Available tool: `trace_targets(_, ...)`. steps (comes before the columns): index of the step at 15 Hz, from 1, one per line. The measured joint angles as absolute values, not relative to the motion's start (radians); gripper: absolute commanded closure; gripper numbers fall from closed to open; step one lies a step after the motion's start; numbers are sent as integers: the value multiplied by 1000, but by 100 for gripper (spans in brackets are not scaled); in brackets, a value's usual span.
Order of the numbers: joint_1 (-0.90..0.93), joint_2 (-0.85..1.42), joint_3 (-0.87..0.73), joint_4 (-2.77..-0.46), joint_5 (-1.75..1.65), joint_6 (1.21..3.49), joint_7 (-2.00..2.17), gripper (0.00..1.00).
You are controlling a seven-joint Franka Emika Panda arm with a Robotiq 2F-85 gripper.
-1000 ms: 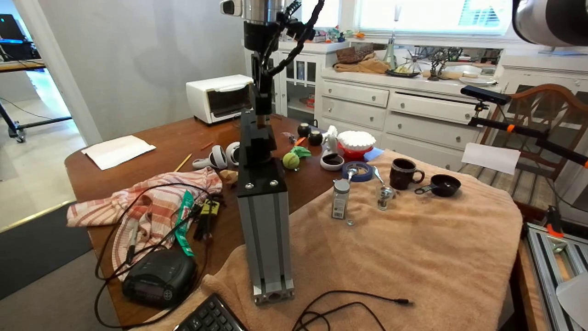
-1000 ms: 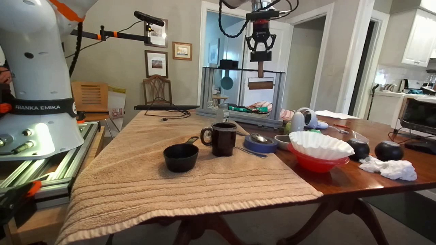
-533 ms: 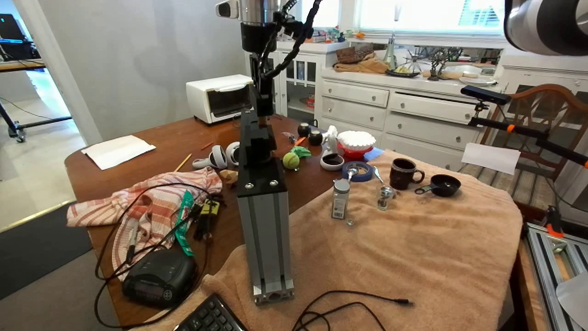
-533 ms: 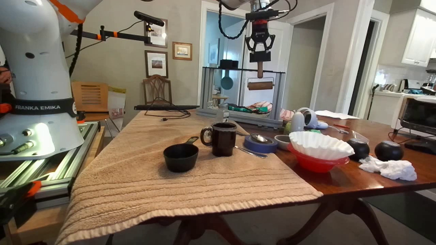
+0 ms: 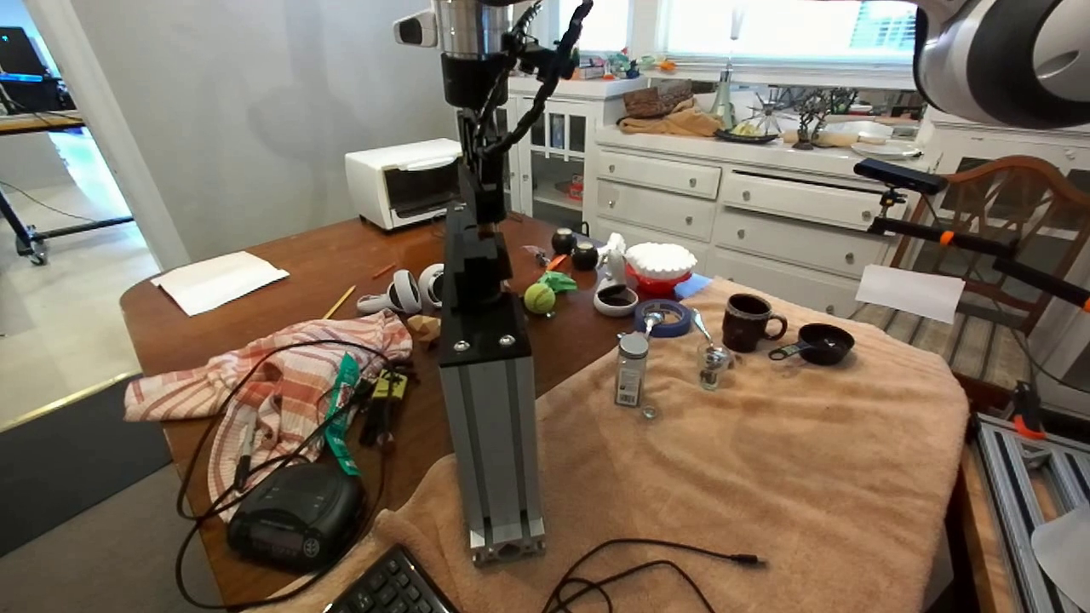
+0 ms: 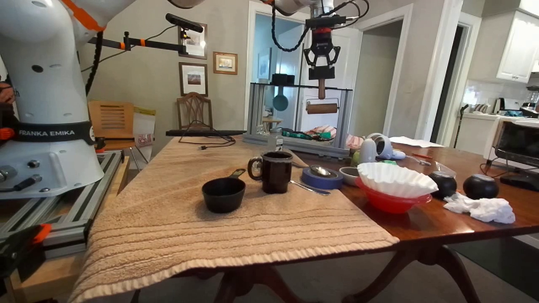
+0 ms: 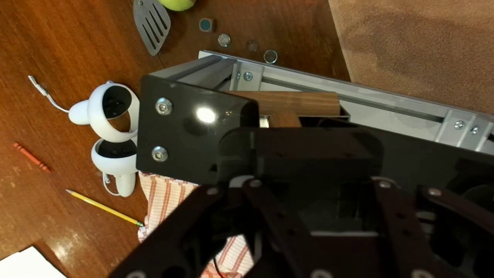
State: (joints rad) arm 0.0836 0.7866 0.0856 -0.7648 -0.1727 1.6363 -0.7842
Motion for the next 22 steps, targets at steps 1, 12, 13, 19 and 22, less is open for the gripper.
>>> trace_targets(1,83,794,86,-759,-172,1633,-793,78)
trace_targets(12,68,841,86,-720,-151,1594,-808,78)
trace_targets(13,65,844,87,-715,-142,1591,-807,78)
trace_targets(19,24,859,100,-698,-57,1582,-788,53)
trace_targets(22,13,860,108,-689,-41,1582,-788,53)
